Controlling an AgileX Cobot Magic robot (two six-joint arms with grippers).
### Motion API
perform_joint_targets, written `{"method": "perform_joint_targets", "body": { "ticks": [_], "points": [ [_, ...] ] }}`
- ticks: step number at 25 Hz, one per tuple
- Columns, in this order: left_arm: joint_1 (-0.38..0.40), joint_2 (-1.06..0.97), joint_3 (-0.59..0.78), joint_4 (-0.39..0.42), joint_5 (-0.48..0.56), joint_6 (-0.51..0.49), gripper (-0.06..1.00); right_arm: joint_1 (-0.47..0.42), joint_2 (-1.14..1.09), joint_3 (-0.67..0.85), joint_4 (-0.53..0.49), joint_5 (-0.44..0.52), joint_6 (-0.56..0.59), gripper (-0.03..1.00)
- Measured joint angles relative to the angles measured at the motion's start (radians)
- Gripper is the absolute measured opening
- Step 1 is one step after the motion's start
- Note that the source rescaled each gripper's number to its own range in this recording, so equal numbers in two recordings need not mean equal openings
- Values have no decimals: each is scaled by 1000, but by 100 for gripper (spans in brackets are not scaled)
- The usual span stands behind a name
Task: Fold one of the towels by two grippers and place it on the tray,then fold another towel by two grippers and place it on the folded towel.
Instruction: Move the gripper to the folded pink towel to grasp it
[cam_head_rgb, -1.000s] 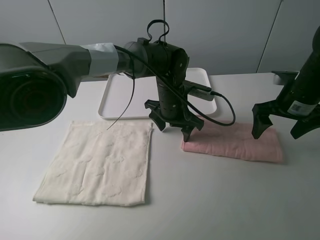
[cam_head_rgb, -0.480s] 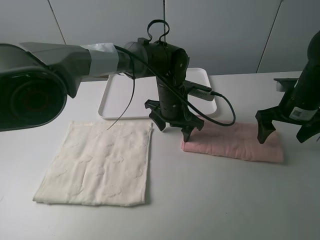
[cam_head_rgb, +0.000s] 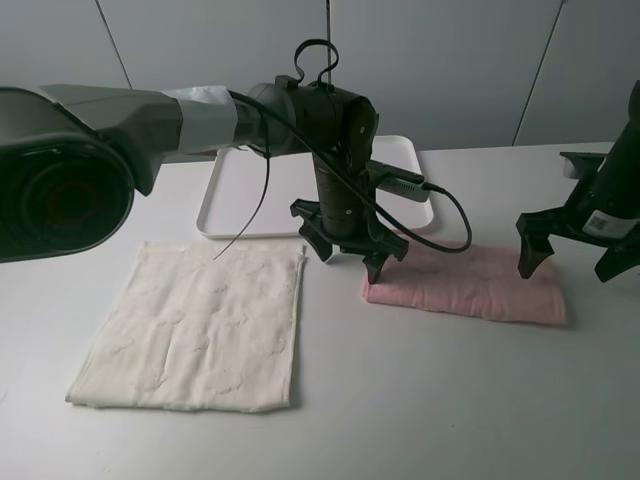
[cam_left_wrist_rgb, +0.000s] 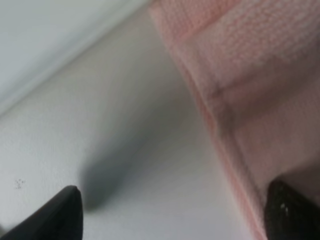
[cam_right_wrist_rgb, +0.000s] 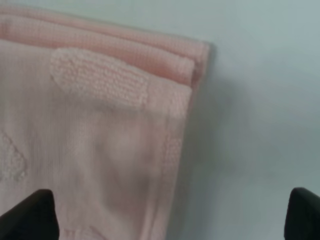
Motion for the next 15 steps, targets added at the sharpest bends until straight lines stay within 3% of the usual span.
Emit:
{"method": "perform_joint_targets", "body": {
  "ticks": [15],
  "points": [
    [0,0,0,-2,0,6,98,0,68,0,-22,-19,62,95]
  ]
}}
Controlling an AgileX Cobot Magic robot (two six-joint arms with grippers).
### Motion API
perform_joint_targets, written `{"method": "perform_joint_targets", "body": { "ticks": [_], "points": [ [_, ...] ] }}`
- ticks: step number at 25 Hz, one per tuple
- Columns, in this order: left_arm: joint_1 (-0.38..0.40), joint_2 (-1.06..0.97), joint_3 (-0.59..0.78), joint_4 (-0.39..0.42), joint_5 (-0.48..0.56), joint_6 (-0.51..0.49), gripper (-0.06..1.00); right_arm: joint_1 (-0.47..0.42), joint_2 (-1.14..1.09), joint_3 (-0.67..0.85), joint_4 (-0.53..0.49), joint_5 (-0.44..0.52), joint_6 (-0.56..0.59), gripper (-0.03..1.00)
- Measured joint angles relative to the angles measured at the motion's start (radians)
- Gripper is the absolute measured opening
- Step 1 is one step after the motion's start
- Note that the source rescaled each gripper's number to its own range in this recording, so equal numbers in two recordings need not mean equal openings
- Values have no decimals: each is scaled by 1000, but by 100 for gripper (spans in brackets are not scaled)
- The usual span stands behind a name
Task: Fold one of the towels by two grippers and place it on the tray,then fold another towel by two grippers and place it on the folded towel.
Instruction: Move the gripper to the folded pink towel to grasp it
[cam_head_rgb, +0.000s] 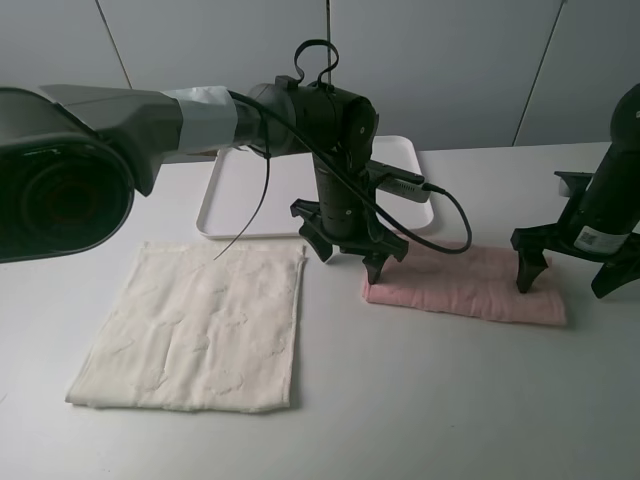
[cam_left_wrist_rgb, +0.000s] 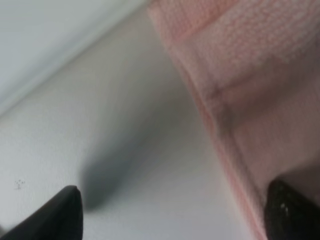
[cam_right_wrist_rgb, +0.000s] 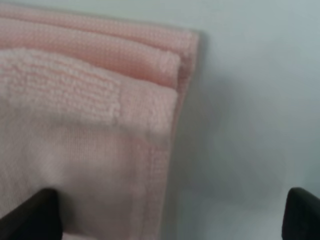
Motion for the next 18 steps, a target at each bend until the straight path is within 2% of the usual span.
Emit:
{"method": "perform_joint_targets", "body": {
  "ticks": [6,9,12,15,18],
  "points": [
    [0,0,0,0,0,2,98,0,26,6,7,-6,5,95],
    [0,0,0,0,2,14,98,0,29,6,7,-6,5,91],
    [0,0,0,0,4,17,98,1,29,6,21,-7,5,76],
    [0,0,0,-2,5,17,98,2,32,6,48,-7,2,50],
    [0,0,0,-2,5,18,98,2,32,6,88,-7,-9,32]
  ]
}}
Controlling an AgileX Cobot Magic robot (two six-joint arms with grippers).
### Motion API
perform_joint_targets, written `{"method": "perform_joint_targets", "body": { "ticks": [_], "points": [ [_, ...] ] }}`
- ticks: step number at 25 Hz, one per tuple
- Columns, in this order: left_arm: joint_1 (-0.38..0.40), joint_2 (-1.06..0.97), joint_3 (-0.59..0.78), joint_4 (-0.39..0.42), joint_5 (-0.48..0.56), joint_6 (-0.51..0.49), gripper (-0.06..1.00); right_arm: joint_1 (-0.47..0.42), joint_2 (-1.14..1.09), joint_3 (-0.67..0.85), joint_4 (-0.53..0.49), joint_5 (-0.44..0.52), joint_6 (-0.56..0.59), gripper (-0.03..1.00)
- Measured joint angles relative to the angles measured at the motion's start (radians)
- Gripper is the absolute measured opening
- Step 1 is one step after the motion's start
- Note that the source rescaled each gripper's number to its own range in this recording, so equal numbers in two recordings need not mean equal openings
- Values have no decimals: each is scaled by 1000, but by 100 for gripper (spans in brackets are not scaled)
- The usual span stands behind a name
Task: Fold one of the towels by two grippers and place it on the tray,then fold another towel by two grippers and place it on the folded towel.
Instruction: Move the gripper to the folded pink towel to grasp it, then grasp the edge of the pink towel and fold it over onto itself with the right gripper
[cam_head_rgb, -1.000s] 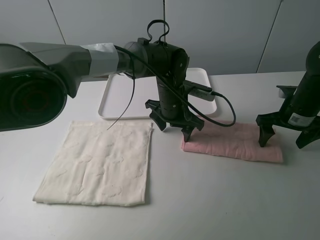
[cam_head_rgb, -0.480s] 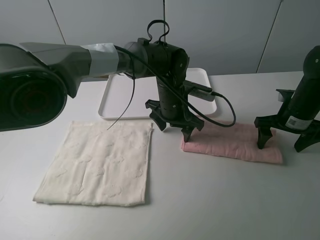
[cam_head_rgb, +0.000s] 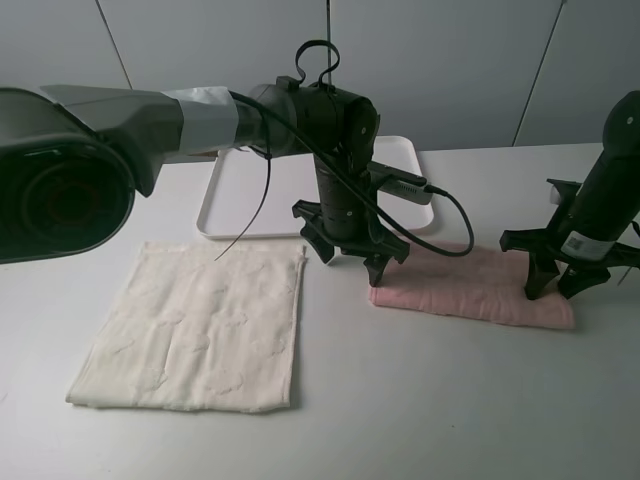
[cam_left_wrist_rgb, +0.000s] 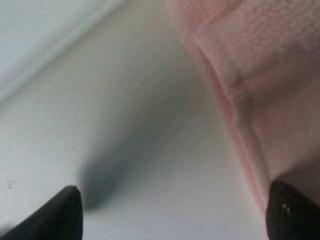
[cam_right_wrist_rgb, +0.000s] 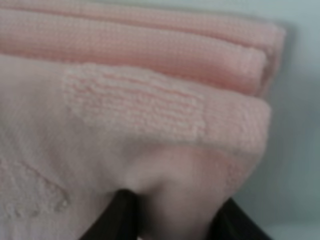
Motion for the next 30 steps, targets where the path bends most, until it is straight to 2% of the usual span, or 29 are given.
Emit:
{"method": "perform_joint_targets", "body": {
  "ticks": [3,7,10,20,30],
  "points": [
    [0,0,0,0,0,2,98,0,0,7,31,-7,-7,23],
    [0,0,0,0,2,2,98,-2,0,21,75,-23,-58,18],
    [0,0,0,0,2,2,98,-2,0,23,95,-25,-87,6],
    [0,0,0,0,2,2,98,-2,-46,41,133,-11,-141,6],
    [0,0,0,0,2,3,98,-2,-138,44,337,63,-296,6]
  ]
}}
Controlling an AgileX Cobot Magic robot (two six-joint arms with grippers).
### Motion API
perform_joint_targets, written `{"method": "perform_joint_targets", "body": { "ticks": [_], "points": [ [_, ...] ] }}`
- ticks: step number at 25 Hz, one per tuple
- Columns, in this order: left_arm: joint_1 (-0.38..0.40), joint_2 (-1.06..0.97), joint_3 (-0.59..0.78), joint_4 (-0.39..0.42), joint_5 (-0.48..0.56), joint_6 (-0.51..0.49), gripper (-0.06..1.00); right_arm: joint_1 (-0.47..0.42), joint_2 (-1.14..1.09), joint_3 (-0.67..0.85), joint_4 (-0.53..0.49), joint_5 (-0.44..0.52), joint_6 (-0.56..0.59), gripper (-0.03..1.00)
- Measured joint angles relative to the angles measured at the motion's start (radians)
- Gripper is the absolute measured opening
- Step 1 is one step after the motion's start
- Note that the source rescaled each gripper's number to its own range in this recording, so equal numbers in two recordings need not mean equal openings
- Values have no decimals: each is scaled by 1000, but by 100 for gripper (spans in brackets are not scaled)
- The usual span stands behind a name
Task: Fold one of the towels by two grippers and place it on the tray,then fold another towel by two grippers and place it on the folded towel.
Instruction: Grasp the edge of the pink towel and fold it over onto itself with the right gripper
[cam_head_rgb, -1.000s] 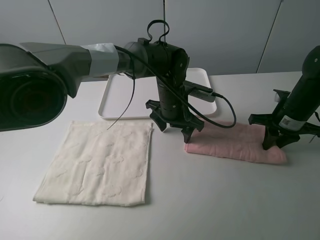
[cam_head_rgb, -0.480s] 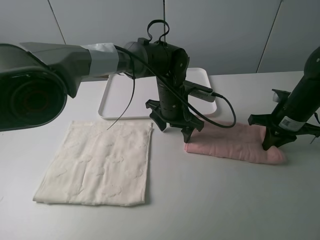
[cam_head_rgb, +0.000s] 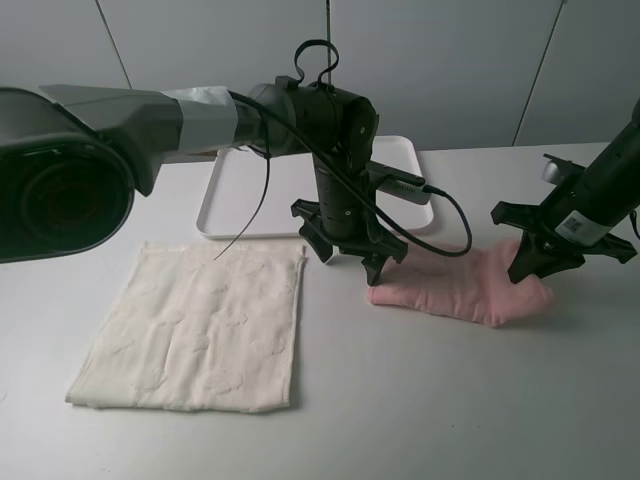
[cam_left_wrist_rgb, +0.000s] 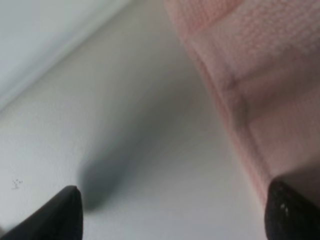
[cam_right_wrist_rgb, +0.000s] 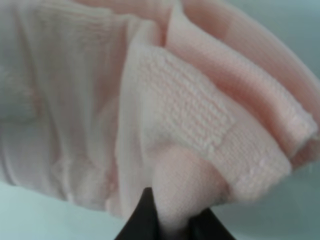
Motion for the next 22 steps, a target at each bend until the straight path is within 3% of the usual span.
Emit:
{"method": "perform_joint_targets", "body": {
  "ticks": [9,15,22],
  "points": [
    [0,0,0,0,0,0,98,0,-17,0,319,56,-206,6],
    [0,0,0,0,2,0,98,0,-19,47,459,49,-319,6],
    [24,5,0,-53,12,6,98,0,-19,162,809,28,-599,6]
  ]
}}
